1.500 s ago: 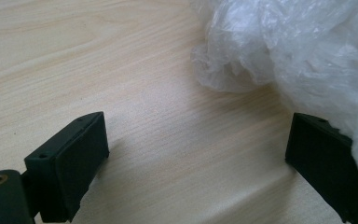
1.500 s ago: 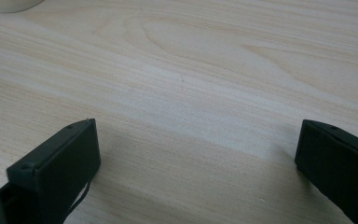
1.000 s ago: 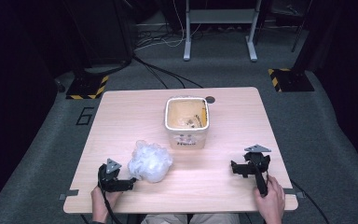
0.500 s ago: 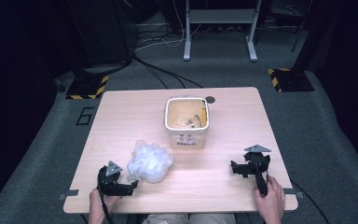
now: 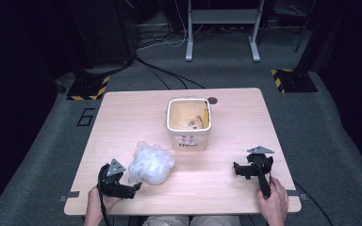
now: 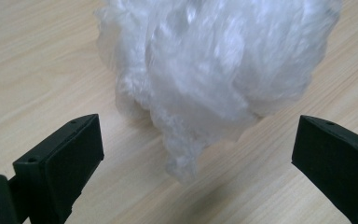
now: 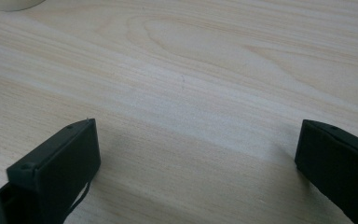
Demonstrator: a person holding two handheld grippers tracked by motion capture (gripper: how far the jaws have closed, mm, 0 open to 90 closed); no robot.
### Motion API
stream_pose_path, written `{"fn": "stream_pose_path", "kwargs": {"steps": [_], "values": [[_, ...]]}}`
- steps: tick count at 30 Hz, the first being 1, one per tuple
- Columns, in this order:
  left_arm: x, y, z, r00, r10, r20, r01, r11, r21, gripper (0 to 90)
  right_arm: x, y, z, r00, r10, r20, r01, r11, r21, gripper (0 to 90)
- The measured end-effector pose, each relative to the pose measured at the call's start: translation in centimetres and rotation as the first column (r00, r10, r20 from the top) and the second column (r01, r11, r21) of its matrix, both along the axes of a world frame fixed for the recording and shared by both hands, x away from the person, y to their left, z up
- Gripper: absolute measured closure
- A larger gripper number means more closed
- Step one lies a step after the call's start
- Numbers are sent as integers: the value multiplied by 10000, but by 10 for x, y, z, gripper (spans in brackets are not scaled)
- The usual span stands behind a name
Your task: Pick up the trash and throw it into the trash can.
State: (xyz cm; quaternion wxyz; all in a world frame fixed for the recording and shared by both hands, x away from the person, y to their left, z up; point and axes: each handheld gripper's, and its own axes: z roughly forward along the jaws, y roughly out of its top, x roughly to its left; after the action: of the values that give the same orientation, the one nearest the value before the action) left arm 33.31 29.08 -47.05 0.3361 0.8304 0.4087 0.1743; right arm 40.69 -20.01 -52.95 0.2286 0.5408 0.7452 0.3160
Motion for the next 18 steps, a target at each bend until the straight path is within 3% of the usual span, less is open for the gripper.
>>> {"fn": "stream_pose_path", "kwargs": {"steps": [9, 18], "values": [[10, -17, 24, 9977, -549, 391, 538, 9981, 284, 5, 0, 0, 0, 10000, 1, -1, -1, 10000, -3, 0], [37, -40, 24, 9934, -1146, 86, 1140, 9922, 508, 0, 0, 0, 0, 10000, 3, 4, -3, 10000, -2, 0]]}}
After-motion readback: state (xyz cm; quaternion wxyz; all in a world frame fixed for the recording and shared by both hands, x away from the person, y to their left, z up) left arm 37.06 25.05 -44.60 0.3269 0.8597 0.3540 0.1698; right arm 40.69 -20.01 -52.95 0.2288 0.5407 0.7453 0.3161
